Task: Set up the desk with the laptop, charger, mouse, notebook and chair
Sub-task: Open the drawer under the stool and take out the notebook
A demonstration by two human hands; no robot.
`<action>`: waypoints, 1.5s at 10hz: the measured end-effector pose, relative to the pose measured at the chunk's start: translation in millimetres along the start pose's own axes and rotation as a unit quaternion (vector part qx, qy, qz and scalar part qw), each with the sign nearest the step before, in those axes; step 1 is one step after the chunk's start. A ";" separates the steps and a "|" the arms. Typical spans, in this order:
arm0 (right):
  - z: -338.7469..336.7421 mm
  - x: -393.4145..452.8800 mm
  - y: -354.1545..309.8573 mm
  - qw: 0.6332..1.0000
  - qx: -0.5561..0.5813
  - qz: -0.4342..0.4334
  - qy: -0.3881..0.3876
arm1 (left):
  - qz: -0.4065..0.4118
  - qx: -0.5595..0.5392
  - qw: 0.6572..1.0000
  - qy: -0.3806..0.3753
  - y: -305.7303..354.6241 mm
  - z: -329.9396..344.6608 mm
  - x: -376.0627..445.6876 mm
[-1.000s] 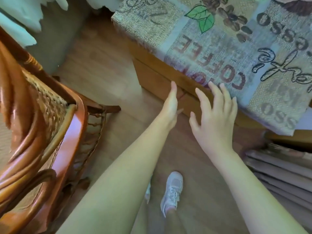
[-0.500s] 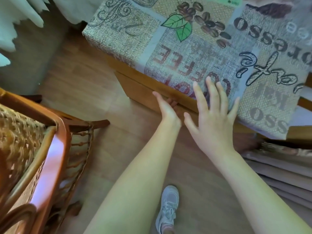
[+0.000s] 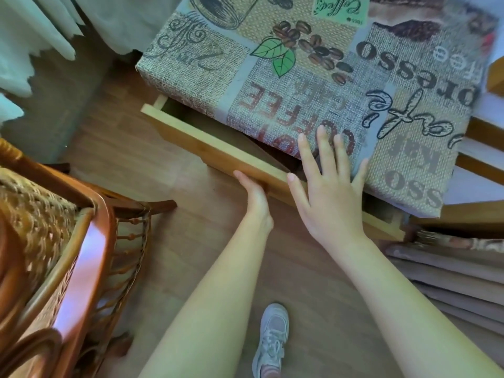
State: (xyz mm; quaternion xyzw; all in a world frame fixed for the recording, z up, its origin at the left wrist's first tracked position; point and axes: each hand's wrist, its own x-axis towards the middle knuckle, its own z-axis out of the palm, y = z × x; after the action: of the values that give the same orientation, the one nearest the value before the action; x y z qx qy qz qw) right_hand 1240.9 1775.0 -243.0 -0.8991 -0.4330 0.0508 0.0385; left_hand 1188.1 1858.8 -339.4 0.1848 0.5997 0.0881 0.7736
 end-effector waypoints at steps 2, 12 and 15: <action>-2.4 -12.4 -4.2 1.000 -0.008 0.011 -0.009 | 0.416 0.279 0.807 0.313 28.1 -41.7 -40.6; 14.9 -74.5 -14.1 0.997 -0.025 0.069 -0.025 | 0.540 0.811 0.222 0.037 36.2 -113.0 -87.7; 34.8 -97.7 -23.6 0.992 -0.017 0.110 -0.059 | 0.513 0.824 0.240 0.012 10.7 -151.4 -85.8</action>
State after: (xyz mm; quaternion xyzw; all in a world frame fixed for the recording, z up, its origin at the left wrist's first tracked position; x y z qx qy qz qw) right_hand 1157.6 1714.2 -269.2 -0.9372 -0.3339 0.1002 -0.0084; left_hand 1020.9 1865.2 -290.5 0.9885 0.1306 -0.0739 -0.0191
